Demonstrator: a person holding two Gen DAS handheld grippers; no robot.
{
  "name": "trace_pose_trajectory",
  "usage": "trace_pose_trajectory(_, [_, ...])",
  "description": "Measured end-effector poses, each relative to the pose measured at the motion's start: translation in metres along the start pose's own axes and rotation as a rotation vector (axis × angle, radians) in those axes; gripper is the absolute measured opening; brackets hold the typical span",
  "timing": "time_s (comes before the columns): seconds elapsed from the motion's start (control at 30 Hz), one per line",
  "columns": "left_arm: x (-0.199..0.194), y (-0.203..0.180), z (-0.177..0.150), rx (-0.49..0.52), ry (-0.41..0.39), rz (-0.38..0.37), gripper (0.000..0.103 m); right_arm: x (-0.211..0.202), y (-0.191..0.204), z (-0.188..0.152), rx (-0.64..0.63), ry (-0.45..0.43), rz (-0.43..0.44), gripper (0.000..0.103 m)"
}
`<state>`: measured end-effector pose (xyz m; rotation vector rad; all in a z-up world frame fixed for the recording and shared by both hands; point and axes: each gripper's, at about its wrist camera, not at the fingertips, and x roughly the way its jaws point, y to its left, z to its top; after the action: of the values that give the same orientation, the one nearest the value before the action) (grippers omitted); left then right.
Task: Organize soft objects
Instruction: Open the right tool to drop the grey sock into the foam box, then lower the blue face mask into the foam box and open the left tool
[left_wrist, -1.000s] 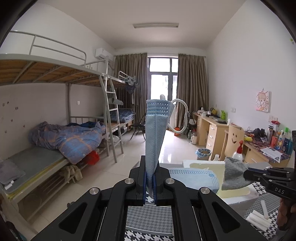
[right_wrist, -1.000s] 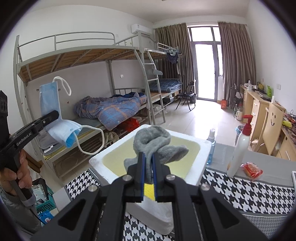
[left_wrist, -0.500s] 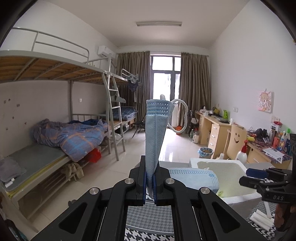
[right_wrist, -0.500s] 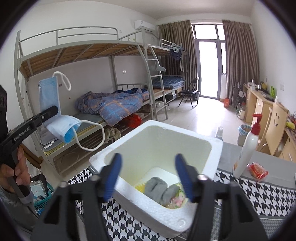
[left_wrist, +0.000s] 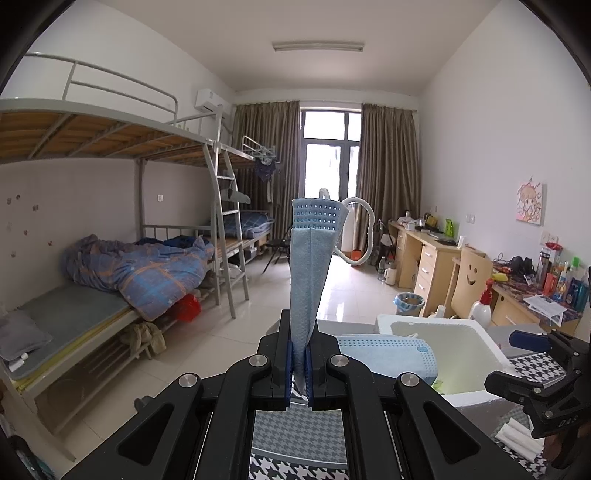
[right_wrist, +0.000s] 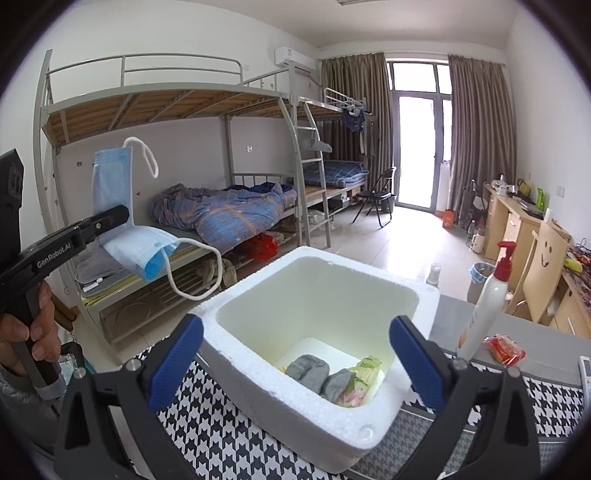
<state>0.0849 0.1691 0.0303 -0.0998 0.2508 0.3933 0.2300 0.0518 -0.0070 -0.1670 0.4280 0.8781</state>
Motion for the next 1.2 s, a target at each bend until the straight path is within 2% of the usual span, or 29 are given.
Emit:
trace_pose_trajectory(0.47, [0.002,-0.013,0.007,0.025,-0.006,-0.052,0.005,-0.018,-0.014,-0.007,0.037,-0.015,-0.042,0.102])
trace_pose_trajectory(1.2, [0.028,-0.064,0.008,0.08,0.062,-0.178,0.005,-0.053,-0.047,-0.021,0.12,-0.057,-0.158,0.102])
